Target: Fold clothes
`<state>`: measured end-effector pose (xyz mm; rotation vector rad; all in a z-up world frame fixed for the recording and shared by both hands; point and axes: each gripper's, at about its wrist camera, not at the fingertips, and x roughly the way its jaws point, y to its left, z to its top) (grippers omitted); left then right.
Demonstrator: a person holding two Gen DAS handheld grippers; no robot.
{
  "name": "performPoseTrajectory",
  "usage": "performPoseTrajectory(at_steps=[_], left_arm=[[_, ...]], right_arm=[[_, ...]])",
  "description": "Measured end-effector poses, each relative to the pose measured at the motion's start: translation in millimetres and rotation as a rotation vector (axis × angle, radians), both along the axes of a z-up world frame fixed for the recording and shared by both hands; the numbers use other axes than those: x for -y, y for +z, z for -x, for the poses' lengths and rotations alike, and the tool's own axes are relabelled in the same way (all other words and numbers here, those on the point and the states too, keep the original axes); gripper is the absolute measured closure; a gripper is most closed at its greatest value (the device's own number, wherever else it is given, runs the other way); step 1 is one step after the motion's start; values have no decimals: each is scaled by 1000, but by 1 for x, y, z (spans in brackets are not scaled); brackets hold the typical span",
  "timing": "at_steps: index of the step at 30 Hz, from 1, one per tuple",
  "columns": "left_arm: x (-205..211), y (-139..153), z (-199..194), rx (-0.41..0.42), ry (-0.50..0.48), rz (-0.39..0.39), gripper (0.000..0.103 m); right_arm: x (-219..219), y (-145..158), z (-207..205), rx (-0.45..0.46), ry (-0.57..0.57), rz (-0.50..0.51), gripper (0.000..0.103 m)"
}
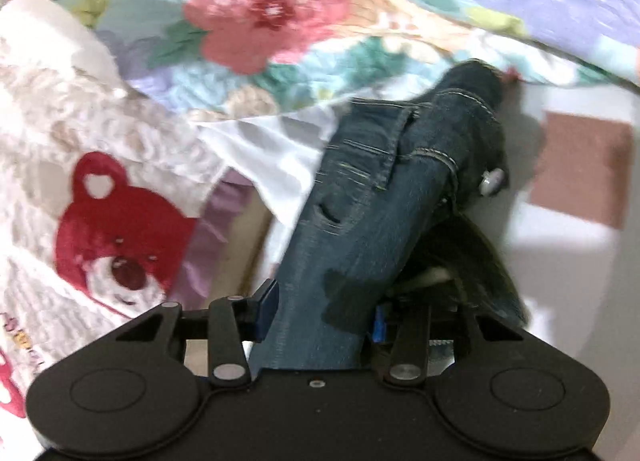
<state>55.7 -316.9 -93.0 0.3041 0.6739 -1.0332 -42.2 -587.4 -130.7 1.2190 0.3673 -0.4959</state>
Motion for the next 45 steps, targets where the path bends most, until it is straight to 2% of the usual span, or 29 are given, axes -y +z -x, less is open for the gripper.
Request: performPoseTrajectory(at_steps=[5, 8, 11, 13, 15, 16, 17, 20, 21, 24, 26, 27, 31, 35, 39, 42, 45], left_arm=[[47, 13, 17, 55, -146, 63, 44], [67, 17, 23, 49, -206, 96, 30], [84, 9, 25, 63, -191, 66, 29], [101, -1, 21, 88, -155, -20, 30], [114, -9, 14, 138, -96, -107, 76], [114, -8, 4, 98, -70, -104, 76], [113, -5, -7, 47, -45, -91, 81], [110, 2, -37, -87, 30, -54, 83], [109, 4, -46, -124, 61, -45, 83], [105, 2, -65, -226, 117, -32, 84], [102, 2, -70, -259, 134, -21, 84], [100, 1, -72, -276, 149, -9, 84], [95, -4, -82, -372, 203, 47, 84], [84, -2, -89, -421, 215, 83, 85], [73, -8, -100, -509, 243, 134, 85], [72, -11, -107, -544, 283, 157, 85], [72, -13, -113, -558, 306, 161, 85]], right_arm=[[9, 25, -19, 70, 155, 125, 51], [12, 34, -25, 114, 216, 169, 51], [22, 24, -23, 176, 208, 77, 51], [29, 15, -21, 212, 192, 1, 51], [36, 7, -18, 250, 174, -76, 51], [37, 4, -17, 264, 170, -110, 51], [38, 1, -16, 277, 167, -144, 50], [35, 2, -12, 297, 178, -213, 48], [29, 4, -7, 297, 185, -209, 44], [6, 10, 11, 265, 194, -196, 43], [-13, 7, 25, 277, 146, -251, 41], [-26, 3, 31, 291, 105, -298, 35], [-67, -22, 23, 249, -39, -429, 33], [-85, -50, 0, 236, -146, -437, 33], [-81, -48, -15, 308, -194, -342, 33], [-82, -60, -25, 375, -212, -376, 33], [-81, -65, -34, 386, -231, -376, 33]])
